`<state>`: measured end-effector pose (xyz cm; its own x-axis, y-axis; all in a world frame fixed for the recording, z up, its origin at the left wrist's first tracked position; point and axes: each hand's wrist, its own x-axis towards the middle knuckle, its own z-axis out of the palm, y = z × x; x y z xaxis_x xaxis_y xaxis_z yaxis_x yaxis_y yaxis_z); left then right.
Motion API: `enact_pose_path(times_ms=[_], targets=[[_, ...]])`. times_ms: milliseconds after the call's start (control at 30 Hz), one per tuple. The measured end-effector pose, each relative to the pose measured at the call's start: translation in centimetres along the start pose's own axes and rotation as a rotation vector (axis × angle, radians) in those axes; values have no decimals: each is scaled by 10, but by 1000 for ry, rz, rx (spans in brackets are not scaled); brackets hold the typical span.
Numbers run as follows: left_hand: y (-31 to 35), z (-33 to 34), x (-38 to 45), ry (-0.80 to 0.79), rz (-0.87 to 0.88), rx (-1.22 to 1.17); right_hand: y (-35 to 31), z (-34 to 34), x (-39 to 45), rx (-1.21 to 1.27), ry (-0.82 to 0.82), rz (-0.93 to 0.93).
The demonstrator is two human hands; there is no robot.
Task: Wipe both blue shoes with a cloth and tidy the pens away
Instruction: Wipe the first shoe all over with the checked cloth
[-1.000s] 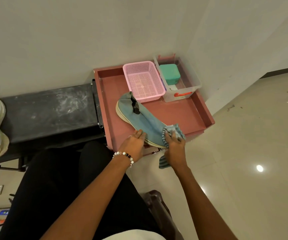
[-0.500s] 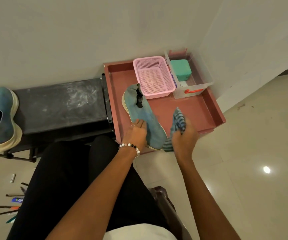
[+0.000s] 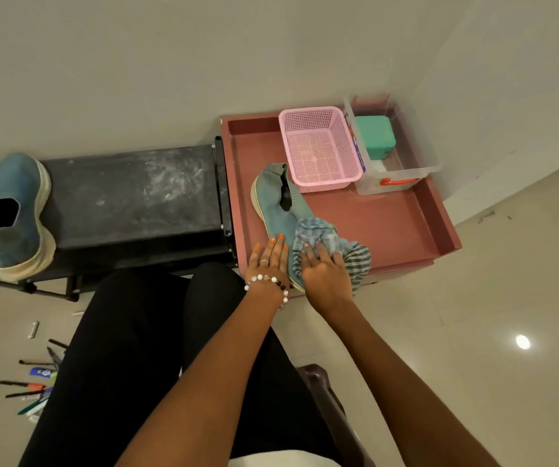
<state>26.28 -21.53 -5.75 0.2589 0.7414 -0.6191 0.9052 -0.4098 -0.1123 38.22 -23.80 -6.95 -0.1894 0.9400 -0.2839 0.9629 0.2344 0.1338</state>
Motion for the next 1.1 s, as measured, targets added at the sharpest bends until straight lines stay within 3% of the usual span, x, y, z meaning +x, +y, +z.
enact_pose_path(times_ms=[167,367,533,667,833,967,1100], targets=[[-1,5,4,1,20,-11,11,-1,23,-232,67,-143],[-3,5,8,1,35,9,14,-12,61,-194,-1,-240],[-2,2,10,145,-26,-68,21,6,27,-127,20,-322],[-10,-2,15,268,31,-145,26,7,2,-137,-29,-443],[-8,2,24,174,20,-196,24,4,15,-112,-61,-323],[-10,6,29,145,15,-252,17,-8,44,-101,51,-204],[-12,6,33,102,22,-279,10,-16,62,-117,-7,-160]])
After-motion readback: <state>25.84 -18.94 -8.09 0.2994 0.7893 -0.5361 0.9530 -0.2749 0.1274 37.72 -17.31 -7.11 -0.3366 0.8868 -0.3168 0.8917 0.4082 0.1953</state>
